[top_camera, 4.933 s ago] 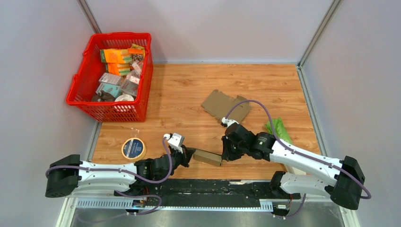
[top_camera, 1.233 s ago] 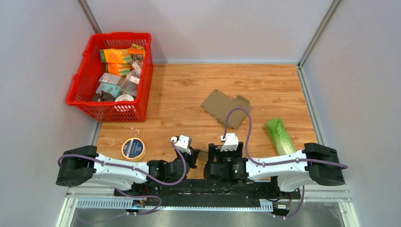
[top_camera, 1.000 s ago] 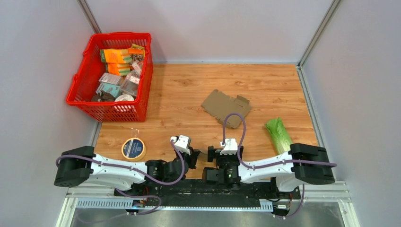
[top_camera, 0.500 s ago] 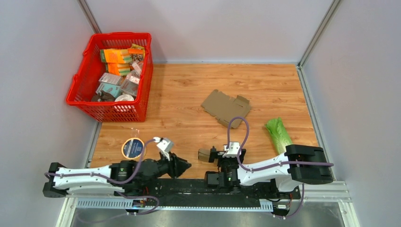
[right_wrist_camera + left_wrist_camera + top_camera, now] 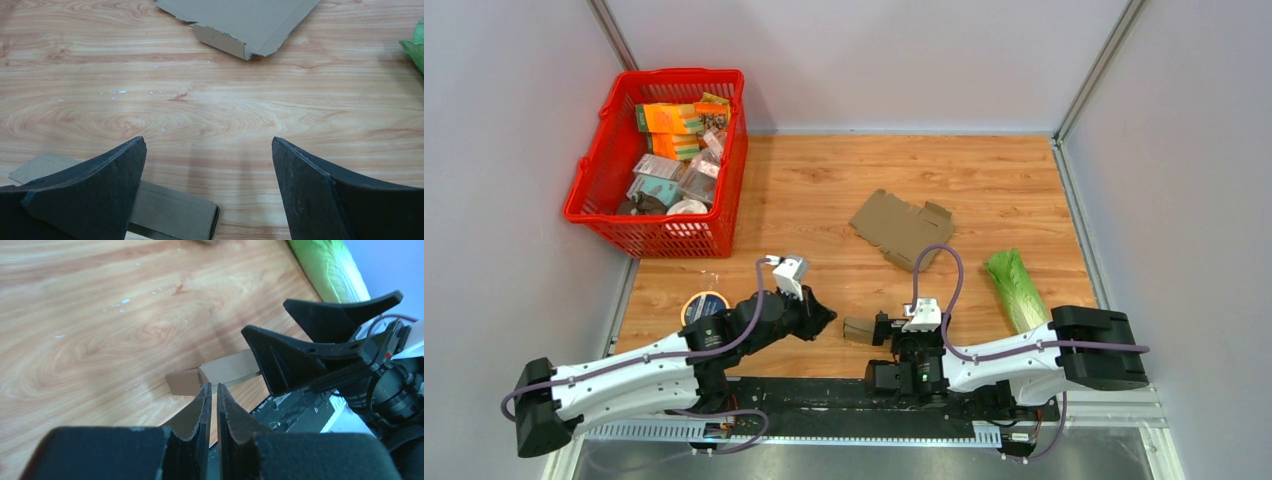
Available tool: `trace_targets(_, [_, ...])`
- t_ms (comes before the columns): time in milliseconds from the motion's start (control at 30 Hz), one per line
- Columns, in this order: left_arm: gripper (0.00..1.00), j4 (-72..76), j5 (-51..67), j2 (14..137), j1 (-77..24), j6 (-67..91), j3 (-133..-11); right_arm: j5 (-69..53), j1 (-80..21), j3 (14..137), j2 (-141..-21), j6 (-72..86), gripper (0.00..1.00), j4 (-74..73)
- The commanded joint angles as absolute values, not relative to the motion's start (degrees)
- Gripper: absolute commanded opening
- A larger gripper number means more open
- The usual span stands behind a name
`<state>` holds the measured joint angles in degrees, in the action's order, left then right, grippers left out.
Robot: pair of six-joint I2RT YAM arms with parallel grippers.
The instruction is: Fold the paper box
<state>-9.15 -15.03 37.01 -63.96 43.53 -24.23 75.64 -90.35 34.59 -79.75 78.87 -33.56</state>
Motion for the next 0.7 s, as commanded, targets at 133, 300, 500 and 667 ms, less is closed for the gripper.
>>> trace_targets(133, [0.13,9.6,-4.7,48.2,-63.1,41.1,-25.1,73.6,-90.7,33.7,-80.8,76.2,1.0,-33.0])
trace_targets(300, [0.11,14.5,-5.2,51.4,-63.1,41.9,-22.2,73.3,-90.4,33.0,-80.1,75.9,1.0,-32.3])
trace_targets(500, [0.1,25.8,-6.8,54.7,-63.0,43.4,-12.8,73.0,-90.2,33.0,-79.4,74.4,1.0,-31.9])
trace_targets(667, [0.08,35.4,-5.5,64.0,-62.9,42.8,-9.6,71.9,-89.7,32.3,-77.0,73.2,1.0,-31.7])
